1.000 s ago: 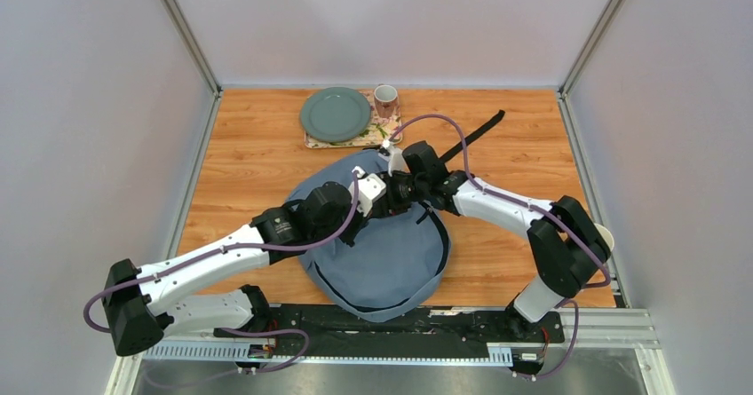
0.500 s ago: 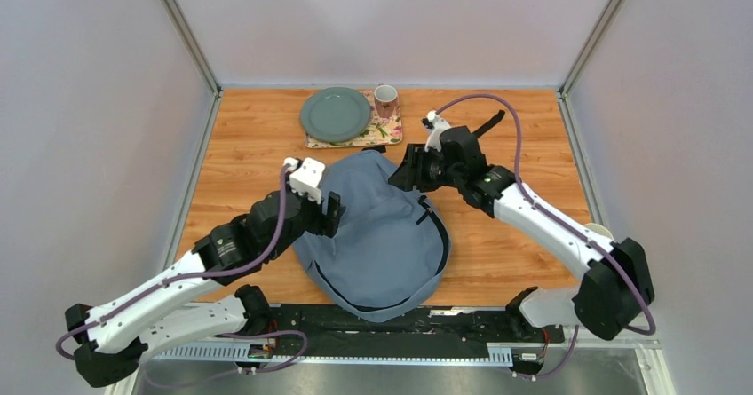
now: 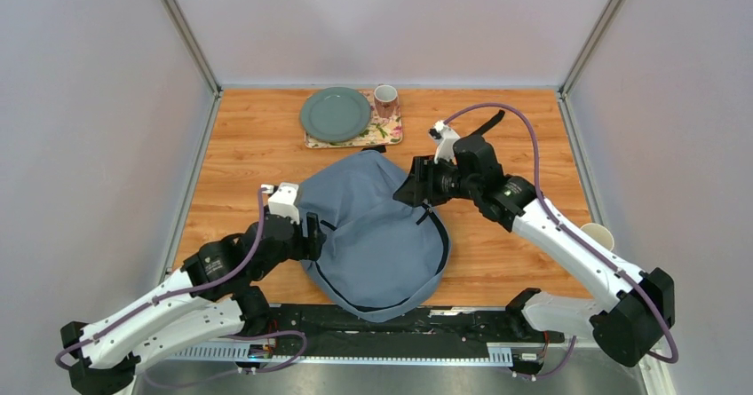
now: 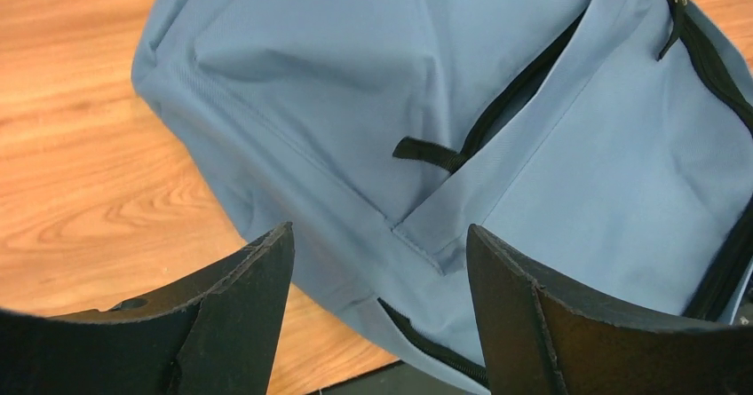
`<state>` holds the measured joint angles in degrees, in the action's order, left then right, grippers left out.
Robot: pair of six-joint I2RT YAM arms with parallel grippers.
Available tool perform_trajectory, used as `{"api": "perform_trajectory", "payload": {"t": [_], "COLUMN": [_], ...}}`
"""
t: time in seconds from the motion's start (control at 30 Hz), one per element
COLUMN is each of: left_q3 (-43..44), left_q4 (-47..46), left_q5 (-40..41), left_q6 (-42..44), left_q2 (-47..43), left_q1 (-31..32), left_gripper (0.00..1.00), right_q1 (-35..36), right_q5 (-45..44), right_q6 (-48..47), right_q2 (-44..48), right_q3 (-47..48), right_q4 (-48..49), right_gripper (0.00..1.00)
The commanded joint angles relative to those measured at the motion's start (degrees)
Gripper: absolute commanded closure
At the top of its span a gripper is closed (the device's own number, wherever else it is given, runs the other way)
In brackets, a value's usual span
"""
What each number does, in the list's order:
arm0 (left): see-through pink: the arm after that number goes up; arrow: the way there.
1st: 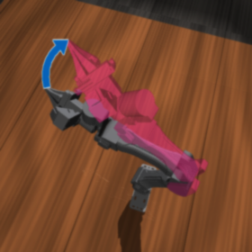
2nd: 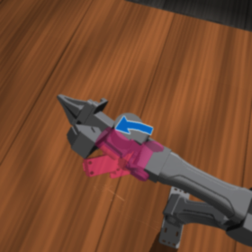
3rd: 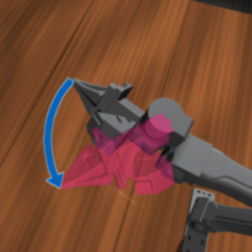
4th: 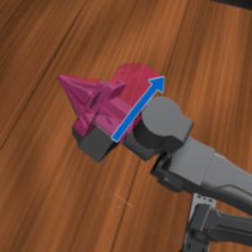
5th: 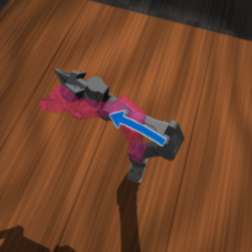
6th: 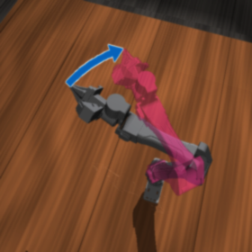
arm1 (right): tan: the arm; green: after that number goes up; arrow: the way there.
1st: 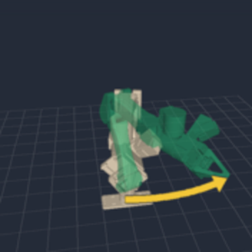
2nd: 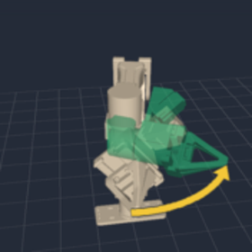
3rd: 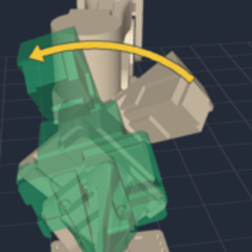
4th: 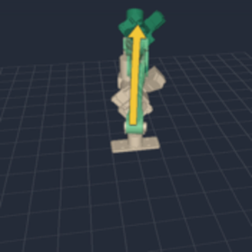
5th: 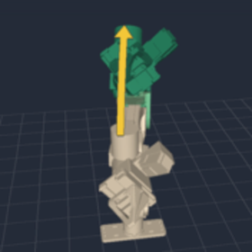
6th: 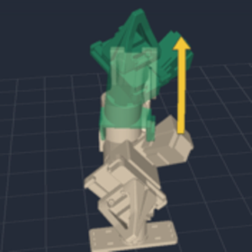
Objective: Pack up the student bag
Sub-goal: Adjust the student bag at the center of the board, then zip the student bag at the center of the board.
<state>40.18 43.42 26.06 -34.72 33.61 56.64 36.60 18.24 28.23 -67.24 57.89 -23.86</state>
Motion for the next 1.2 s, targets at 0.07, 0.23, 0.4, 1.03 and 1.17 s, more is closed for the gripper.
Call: {"api": "perform_trajectory", "payload": {"t": [0.07,0.23,0.4,1.03,1.17], "left_q3": [-1.1,-0.8,-1.1,-9.8,-12.3], "left_q4": [4.6,3.9,4.0,-5.6,-8.3], "left_q5": [-1.1,-6.4,-6.4,-10.4,-11.0], "left_q6": [-7.9,-5.4,-5.5,-9.7,-11.0], "left_q2": [-1.8,-0.5,1.0,0.1,-0.9], "left_q1": [0.0,0.0,0.0,0.0,0.0], "left_gripper": [0.21,0.2,0.2,0.18,0.18], "right_q1": [0.9,2.2,7.2,10.0,10.4], "right_q5": [2.0,2.7,-2.2,-3.6,-3.5], "right_q6": [-2.0,-1.9,-4.3,-0.8,-0.4], "right_q2": [2.9,3.0,1.2,-0.8,-2.0], "right_q3": [-1.0,-0.8,3.4,3.5,4.0], "right_q4": [-3.3,-3.7,-7.3,-4.8,-4.9], "right_gripper": [0.32,0.31,0.28,0.28,0.28]}}
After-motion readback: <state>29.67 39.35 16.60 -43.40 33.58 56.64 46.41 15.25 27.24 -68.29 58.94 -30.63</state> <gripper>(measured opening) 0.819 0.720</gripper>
